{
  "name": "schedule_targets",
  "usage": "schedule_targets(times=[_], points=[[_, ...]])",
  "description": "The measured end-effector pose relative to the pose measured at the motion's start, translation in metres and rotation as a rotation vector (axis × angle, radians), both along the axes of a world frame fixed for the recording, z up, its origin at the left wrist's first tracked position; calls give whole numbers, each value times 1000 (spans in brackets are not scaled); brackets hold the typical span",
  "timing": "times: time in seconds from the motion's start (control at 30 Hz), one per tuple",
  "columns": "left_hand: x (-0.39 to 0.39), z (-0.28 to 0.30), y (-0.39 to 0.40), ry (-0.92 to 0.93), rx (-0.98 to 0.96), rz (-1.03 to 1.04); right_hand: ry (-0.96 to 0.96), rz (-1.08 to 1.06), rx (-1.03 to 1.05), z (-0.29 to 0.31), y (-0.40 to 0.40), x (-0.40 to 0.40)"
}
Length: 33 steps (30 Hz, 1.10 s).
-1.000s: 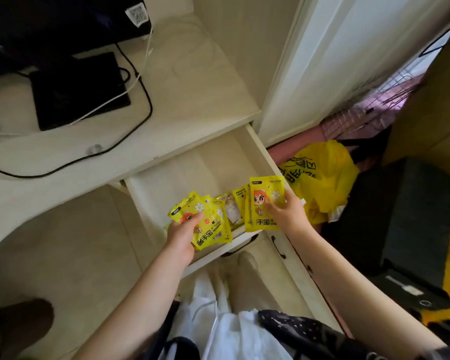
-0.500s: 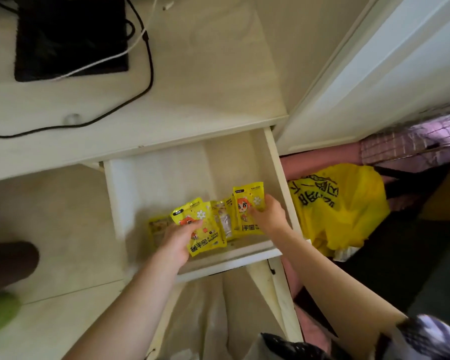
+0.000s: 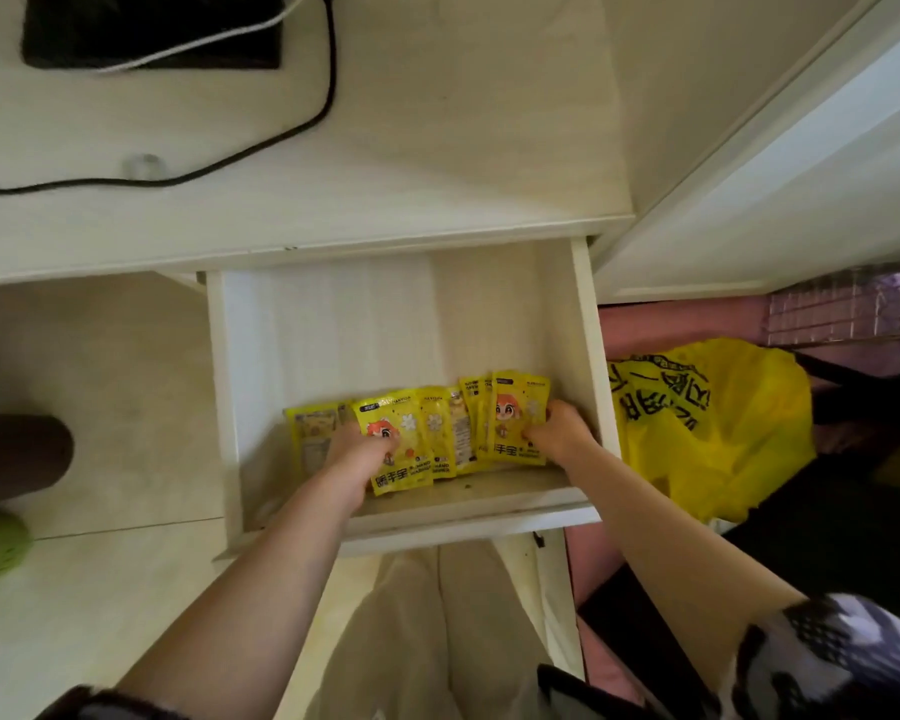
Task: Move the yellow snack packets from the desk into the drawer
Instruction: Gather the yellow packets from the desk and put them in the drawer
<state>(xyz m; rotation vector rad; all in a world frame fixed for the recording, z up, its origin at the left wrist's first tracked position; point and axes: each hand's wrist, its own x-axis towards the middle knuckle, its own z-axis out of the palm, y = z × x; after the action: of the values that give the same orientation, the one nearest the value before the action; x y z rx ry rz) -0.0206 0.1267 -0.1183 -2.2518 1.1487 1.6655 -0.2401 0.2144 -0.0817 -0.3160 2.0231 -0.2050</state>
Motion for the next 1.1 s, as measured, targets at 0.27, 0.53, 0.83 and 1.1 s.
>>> schedule_targets(times=[0.27, 0.53, 0.83, 1.1], points=[[9, 44, -4, -102, -72, -242, 46, 112, 70, 28, 1, 7], [32, 106, 4, -92, -278, -261, 89, 260, -63, 86, 7, 24], [70, 158, 62, -209, -603, -270, 198, 734, -353, 129, 2, 81], [135, 182, 106, -383, -654, -161, 268, 1203, -458, 153, -18, 166]])
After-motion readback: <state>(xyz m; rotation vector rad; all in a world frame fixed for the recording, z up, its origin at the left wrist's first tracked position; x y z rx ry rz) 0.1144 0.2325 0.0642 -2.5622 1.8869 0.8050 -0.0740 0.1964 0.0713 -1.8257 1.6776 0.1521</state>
